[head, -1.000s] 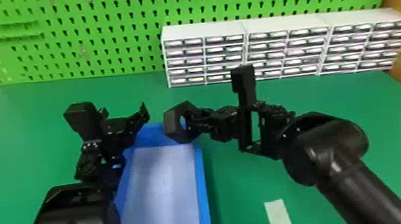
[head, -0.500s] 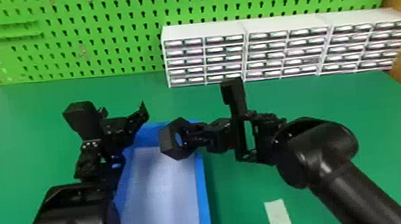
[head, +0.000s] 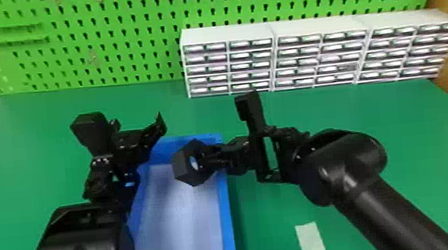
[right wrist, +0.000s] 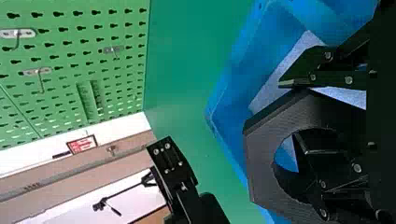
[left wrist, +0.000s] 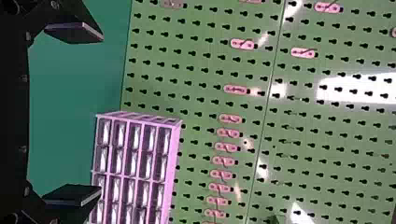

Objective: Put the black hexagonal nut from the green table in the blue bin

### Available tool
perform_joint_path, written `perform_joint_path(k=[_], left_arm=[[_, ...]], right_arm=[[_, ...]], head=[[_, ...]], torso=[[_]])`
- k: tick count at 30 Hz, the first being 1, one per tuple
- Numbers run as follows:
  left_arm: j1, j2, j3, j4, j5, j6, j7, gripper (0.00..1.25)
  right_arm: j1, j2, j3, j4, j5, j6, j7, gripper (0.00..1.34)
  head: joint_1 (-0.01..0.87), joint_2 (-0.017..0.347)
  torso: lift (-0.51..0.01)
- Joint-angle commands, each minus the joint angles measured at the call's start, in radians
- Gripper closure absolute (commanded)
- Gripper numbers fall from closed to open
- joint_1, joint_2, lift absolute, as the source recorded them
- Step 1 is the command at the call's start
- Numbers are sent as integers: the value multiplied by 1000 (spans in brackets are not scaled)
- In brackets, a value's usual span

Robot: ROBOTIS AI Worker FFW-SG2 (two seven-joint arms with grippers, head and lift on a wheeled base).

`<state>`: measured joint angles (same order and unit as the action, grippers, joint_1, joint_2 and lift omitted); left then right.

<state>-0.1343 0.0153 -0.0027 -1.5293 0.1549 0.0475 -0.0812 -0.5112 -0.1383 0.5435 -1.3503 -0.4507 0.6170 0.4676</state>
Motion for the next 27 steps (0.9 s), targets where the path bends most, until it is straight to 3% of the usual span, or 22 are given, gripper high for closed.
perform_joint_path(k=[1,15,27], left_arm=[[-1,0,-3,3,-2,0,0,139],[-2,0,-8,6,0,0,1,139],[-1,0,-5,6,0,0,1,139]], right_arm=[[-20,14,12,28,3,-8,0,1087],[-50,54,39,114,4,-34,3,1087],[-44,54,35,122,18,-37,6,1070]], head=[[686,51],[686,51],[686,51]], torso=[[-97],[-97],[-97]])
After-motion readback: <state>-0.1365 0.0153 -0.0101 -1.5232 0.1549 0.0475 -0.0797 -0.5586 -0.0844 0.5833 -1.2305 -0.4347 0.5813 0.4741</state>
